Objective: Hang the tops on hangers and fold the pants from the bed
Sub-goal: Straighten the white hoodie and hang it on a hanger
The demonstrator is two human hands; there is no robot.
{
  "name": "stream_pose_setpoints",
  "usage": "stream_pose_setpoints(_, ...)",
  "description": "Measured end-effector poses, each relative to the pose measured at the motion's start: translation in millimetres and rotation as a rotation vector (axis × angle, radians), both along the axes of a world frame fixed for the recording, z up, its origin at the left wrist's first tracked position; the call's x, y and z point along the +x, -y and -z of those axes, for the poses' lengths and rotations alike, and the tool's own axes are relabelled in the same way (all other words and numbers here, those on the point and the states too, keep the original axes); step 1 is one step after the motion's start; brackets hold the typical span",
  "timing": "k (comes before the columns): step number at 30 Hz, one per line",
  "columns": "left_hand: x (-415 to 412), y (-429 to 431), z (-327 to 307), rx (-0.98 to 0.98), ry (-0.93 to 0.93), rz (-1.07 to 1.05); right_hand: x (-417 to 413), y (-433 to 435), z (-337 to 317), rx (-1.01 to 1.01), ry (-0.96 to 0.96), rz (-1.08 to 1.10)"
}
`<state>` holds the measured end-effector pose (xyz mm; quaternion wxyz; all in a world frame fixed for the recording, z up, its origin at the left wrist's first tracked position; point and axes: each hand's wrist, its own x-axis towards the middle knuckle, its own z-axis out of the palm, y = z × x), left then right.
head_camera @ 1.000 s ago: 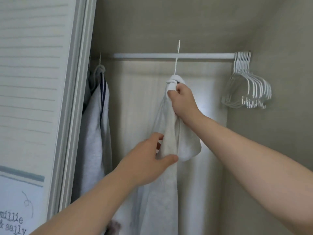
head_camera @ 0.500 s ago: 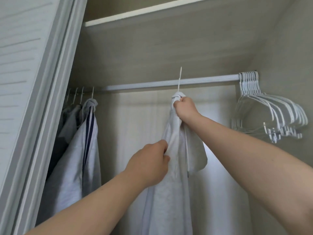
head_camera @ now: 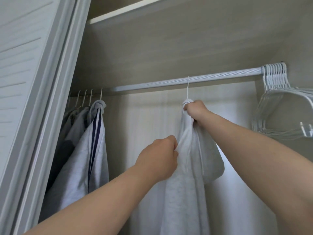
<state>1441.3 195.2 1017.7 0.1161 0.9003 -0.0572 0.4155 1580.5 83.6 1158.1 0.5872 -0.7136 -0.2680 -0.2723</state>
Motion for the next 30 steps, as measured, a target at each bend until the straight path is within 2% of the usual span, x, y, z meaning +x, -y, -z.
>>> stream_pose_setpoints(3, 3.8, 1.2, 6.5, -0.002, 0.004, -0.002, -0.3, -2.6, 4.2, 0.044, 0.005, -0.036)
stream_pose_setpoints(5, 4.3, 1.6, 8.1, -0.024, 0.02, 0.003, -5.6, -2.0, 4.8, 0.004, 0.026, -0.048)
stream_pose_setpoints(7, 2.8, 3.7, 10.3, -0.08, 0.023, 0.022, -17.9, 2.1, 9.4, -0.1, 0.034, -0.028)
stream_pose_setpoints(12, -6.8, 10.7, 24.3, -0.173, -0.059, 0.049, -60.9, 25.2, 21.7, -0.335, 0.114, 0.178)
stream_pose_setpoints(17, -17.5, 16.0, 45.4, -0.087, -0.13, 0.038, -109.4, 30.9, 54.5, -0.722, -0.047, 0.144)
stream_pose_setpoints(19, -19.3, 14.5, 51.0, -0.038, -0.144, 0.014, -120.4, 28.8, 63.1, -0.736, -0.002, 0.182)
stream_pose_setpoints(23, -24.9, 5.2, 58.1, 0.027, -0.14, -0.041, -126.6, 26.2, 61.2, -0.651, 0.225, 0.33)
stream_pose_setpoints(30, -44.3, -36.8, 63.6, 0.106, -0.162, -0.164, -107.2, -11.7, 64.4, -0.522, 0.353, 0.255)
